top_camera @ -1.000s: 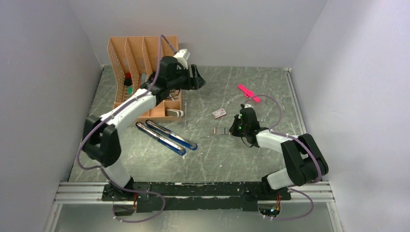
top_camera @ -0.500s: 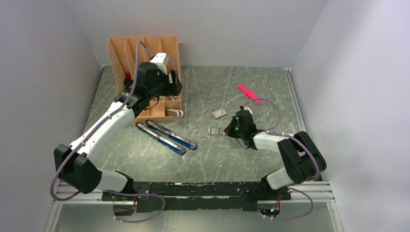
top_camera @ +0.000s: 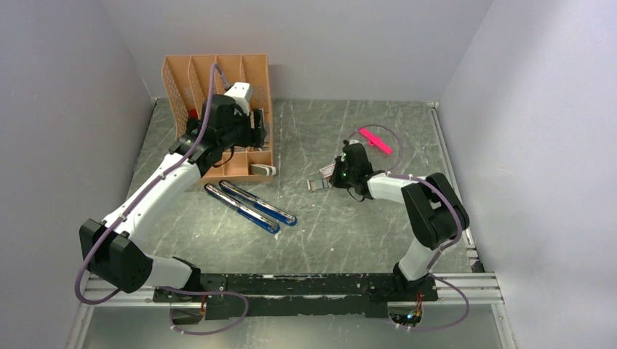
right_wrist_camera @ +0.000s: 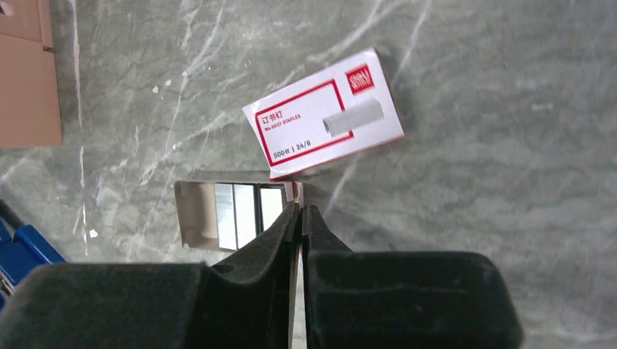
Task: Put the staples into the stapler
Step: Place the staple box at the center of the board.
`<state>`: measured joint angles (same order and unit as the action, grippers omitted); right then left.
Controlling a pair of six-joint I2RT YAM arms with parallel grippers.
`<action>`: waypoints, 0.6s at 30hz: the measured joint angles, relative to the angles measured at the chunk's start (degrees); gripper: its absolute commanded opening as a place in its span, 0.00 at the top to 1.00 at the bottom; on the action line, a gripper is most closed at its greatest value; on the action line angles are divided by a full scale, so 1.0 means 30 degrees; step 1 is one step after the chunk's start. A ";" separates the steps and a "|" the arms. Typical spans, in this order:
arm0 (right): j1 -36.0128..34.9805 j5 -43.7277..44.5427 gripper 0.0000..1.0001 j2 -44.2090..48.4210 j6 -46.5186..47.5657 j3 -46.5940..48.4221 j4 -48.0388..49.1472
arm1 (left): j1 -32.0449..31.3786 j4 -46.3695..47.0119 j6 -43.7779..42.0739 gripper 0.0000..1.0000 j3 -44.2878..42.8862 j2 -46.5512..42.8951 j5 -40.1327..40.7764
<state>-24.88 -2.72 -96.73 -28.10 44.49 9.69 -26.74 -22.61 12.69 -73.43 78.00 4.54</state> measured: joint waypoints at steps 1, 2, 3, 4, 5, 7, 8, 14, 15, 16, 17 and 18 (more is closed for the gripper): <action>0.0000 -0.0066 0.91 -0.0299 0.0379 0.0466 -0.0408 | 0.0058 -0.0015 -0.0051 0.28 0.0000 0.0000 0.0000; 0.0000 -0.0182 0.91 -0.0590 0.0721 0.0896 -0.0729 | 0.0160 -0.0022 -0.0124 0.28 0.0000 0.0000 0.0000; 0.0007 -0.0270 0.90 -0.0860 0.0998 0.1268 -0.0998 | 0.0255 -0.0022 -0.0175 0.28 0.0000 0.0000 -0.0015; 0.0007 -0.0401 0.89 -0.1107 0.1275 0.1617 -0.1304 | 0.0357 -0.0022 -0.0226 0.28 0.0000 0.0000 -0.0022; 0.0007 -0.0525 0.88 -0.1246 0.1443 0.1829 -0.1530 | 0.0503 -0.0022 -0.0262 0.29 0.0000 0.0000 -0.0036; 0.0007 -0.0794 0.86 -0.1479 0.1785 0.2142 -0.1887 | 0.0750 -0.0029 -0.0313 0.29 0.0000 0.0000 -0.0102; 0.0000 -0.0896 0.84 -0.1566 0.1974 0.2273 -0.2084 | 0.0896 -0.0036 -0.0313 0.30 0.0000 0.0000 -0.0175; 0.0000 -0.0889 0.75 -0.1756 0.2827 0.2834 -0.2761 | 0.1435 -0.0080 -0.0335 0.30 0.0044 0.0000 -0.0459; 0.0007 -0.0823 0.73 -0.1749 0.2965 0.2841 -0.2812 | 0.1479 -0.0102 -0.0379 0.30 0.0058 0.0000 -0.0459; 0.0000 -0.0729 0.72 -0.1705 0.3060 0.2841 -0.2871 | 0.1479 -0.0109 -0.0393 0.31 0.0102 0.0000 -0.0452; 0.0000 -0.0590 0.71 -0.1639 0.3169 0.2841 -0.2980 | 0.1494 -0.0124 -0.0423 0.31 0.0153 0.0000 -0.0452; 0.0000 -0.0430 0.70 -0.1530 0.3279 0.2812 -0.3089 | 0.1494 -0.0131 -0.0444 0.31 0.0226 0.0000 -0.0452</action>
<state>-24.88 -4.01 -101.32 -18.26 52.93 0.43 -22.26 -23.00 11.35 -72.75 78.00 3.18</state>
